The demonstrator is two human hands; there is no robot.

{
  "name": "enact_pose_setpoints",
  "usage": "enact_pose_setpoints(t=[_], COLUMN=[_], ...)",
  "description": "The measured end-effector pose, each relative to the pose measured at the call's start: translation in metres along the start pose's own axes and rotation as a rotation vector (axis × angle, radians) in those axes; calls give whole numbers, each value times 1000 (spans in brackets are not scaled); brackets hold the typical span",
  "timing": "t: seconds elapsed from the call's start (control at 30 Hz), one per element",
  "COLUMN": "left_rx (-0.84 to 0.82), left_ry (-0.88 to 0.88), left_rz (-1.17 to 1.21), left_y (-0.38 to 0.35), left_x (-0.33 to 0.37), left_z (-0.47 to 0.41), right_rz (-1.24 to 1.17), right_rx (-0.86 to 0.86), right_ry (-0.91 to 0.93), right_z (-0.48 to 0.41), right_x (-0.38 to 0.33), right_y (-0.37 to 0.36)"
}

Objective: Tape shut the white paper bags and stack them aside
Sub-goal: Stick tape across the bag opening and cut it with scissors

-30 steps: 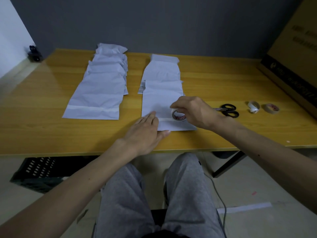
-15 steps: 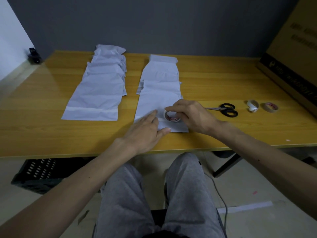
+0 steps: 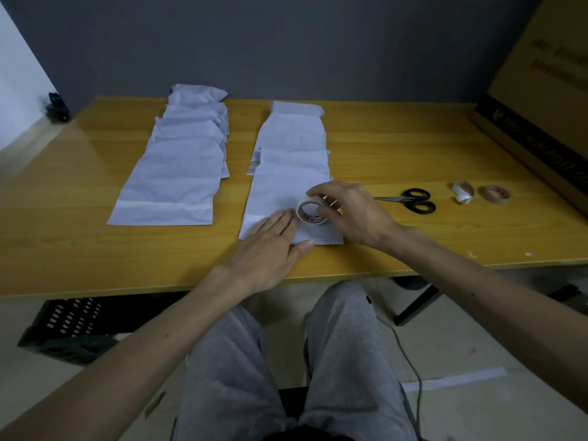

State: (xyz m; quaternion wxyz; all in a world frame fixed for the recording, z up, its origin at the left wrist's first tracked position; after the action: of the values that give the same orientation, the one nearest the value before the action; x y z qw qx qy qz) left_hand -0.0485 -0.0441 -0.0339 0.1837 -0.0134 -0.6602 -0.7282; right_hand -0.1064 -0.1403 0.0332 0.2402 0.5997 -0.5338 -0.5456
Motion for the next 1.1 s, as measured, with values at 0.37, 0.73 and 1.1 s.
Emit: enact_pose_setpoints(t=[0.37, 0.73, 1.1], left_rx=[-49, -163, -95], left_ry=[-30, -30, -17], left_rz=[6, -24, -33], left_y=[-5, -12, -7], left_x=[2, 0, 5], left_z=[-6, -8, -14], right_rz=[7, -78, 40], right_rx=[13, 55, -25], right_ry=[48, -13, 74], right_z=[-1, 5, -3], right_x=[-1, 8, 1], right_y=[1, 2, 6])
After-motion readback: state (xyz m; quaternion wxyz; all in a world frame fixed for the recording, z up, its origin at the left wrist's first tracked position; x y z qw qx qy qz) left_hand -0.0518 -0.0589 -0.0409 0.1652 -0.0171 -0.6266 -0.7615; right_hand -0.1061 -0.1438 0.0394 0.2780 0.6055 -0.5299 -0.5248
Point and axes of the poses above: each hand's wrist, its own z-axis away from the middle knuckle, its own y-axis out of the back of the hand, x = y × z, the point moved 9 cm from there along -z, towards the middle knuckle, and after that the axes turned 4 degrees about -x, right-handed, at the moved point
